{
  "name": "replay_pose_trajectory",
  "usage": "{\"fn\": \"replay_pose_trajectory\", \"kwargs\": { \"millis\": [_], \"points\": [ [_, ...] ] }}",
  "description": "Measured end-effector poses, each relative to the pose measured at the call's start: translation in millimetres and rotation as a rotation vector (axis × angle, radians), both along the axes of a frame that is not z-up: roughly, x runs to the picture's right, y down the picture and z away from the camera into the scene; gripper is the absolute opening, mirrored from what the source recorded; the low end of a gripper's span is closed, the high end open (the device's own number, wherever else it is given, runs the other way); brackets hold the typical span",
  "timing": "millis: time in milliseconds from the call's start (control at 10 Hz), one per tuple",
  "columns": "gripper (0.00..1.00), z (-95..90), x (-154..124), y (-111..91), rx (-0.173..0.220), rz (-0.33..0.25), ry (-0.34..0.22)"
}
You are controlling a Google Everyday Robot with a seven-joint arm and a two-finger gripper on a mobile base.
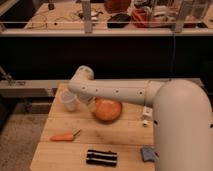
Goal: Pick up the ceramic cup
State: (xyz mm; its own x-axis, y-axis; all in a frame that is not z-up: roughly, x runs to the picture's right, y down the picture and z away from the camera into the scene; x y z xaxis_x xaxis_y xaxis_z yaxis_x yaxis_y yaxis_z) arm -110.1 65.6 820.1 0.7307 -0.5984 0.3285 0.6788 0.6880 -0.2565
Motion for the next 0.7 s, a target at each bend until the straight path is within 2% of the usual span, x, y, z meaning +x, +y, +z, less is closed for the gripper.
{"fn": "replay_pose_trajectory", "kwargs": {
  "millis": [400, 700],
  "points": [
    [0.8, -7.8, 6, -6, 0.022, 0.023, -0.027],
    [0.8, -8.6, -11, -5, 0.047, -0.025, -0.095]
  ]
}}
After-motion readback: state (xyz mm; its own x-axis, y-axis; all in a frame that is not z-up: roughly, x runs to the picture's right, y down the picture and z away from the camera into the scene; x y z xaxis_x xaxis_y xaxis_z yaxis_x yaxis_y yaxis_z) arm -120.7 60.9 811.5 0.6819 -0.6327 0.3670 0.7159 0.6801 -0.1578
